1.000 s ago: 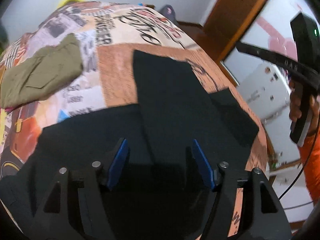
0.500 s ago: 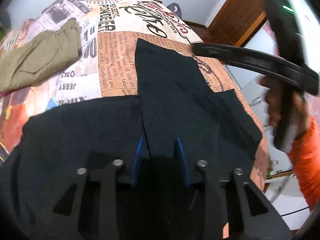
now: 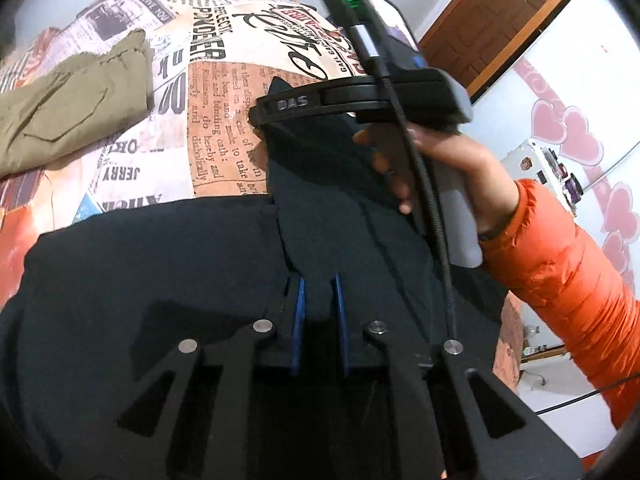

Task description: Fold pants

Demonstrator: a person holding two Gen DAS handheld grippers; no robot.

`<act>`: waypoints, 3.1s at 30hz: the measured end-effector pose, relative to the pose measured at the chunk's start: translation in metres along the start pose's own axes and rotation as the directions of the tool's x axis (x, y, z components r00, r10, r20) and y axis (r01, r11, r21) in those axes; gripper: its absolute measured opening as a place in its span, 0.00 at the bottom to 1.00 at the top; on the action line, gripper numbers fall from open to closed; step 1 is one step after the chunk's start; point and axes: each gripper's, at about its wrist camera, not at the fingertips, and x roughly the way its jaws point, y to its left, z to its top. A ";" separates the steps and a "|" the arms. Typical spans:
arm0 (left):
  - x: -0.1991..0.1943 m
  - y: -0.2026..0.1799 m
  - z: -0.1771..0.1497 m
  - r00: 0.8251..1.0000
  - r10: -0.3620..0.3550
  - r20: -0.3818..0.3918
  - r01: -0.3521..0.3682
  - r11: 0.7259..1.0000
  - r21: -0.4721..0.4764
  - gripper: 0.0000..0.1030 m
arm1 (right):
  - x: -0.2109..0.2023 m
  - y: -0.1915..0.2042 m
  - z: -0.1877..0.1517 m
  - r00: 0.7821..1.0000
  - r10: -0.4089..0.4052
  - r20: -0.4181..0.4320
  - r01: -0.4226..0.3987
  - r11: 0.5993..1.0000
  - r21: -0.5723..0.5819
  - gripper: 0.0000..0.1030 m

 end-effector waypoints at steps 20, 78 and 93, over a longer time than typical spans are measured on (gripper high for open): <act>0.000 -0.020 -0.002 0.997 0.063 -0.045 -0.061 0.997 0.050 0.36 | -0.079 -0.019 -0.018 0.990 0.019 0.141 -0.017 1.000 -0.015 0.09; -0.101 -0.121 -0.048 0.973 0.168 0.155 -0.190 0.972 0.140 0.43 | -0.215 -0.142 -0.244 0.979 -0.113 0.172 0.065 0.963 0.260 0.36; -0.008 -0.025 -0.022 0.958 0.288 -0.012 -0.287 0.957 0.048 0.44 | -0.114 -0.158 -0.203 0.994 -0.110 -0.004 0.108 0.969 0.220 0.36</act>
